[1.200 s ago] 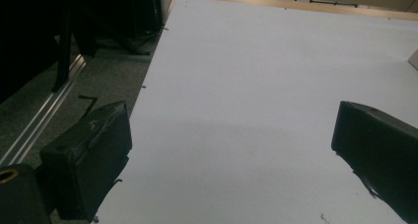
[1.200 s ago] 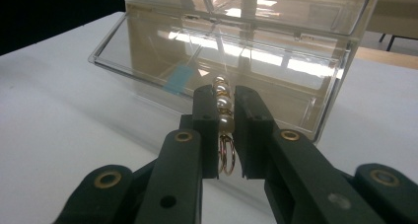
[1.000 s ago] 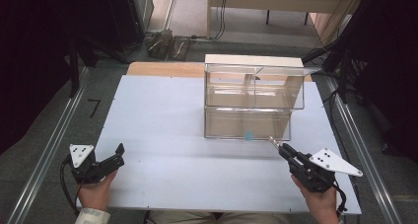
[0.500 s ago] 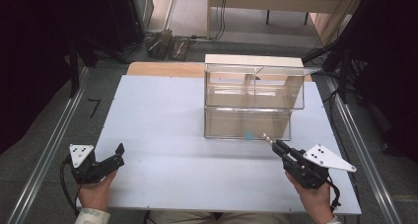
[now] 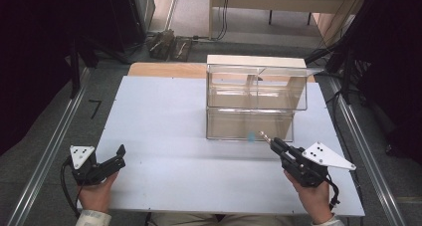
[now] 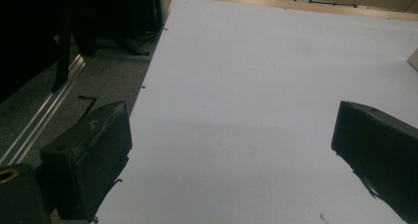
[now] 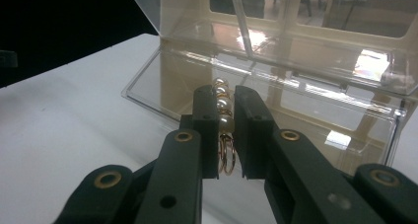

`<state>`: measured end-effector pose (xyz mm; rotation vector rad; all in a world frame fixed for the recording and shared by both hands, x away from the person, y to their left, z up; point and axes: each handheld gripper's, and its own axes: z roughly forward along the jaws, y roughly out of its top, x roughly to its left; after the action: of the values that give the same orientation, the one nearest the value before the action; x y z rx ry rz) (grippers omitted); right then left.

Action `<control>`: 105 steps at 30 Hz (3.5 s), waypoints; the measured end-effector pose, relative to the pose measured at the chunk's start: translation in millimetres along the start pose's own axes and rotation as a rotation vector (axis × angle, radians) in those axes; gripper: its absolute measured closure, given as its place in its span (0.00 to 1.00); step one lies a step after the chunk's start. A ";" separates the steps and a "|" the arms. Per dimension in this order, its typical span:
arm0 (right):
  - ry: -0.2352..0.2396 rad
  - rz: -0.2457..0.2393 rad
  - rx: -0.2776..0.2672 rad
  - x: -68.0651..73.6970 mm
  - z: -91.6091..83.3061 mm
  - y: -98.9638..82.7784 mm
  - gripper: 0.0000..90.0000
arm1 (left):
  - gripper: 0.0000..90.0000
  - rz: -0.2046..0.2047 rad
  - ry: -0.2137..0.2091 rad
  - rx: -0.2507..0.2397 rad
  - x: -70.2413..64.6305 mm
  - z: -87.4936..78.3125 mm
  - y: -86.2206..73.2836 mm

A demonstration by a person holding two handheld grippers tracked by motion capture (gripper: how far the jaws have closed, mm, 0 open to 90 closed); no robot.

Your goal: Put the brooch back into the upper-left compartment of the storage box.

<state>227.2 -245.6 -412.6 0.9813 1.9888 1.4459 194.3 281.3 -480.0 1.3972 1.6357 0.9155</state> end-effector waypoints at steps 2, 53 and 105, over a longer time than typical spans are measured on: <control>0.005 -0.002 -0.006 1.2 0.7 1.4 0.87 | 0.01 0.000 0.000 0.000 0.0 0.0 0.0; 0.056 -0.036 -0.104 17.6 17.3 36.2 0.87 | 0.01 -0.002 -0.001 -0.001 0.3 0.6 -0.1; 0.063 -0.041 -0.129 20.9 60.2 75.2 0.87 | 0.01 -0.008 0.002 -0.004 1.8 -0.2 0.1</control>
<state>278.5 -179.8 -360.1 0.8450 1.9203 1.5787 194.0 283.1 -480.0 1.3865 1.6393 0.9146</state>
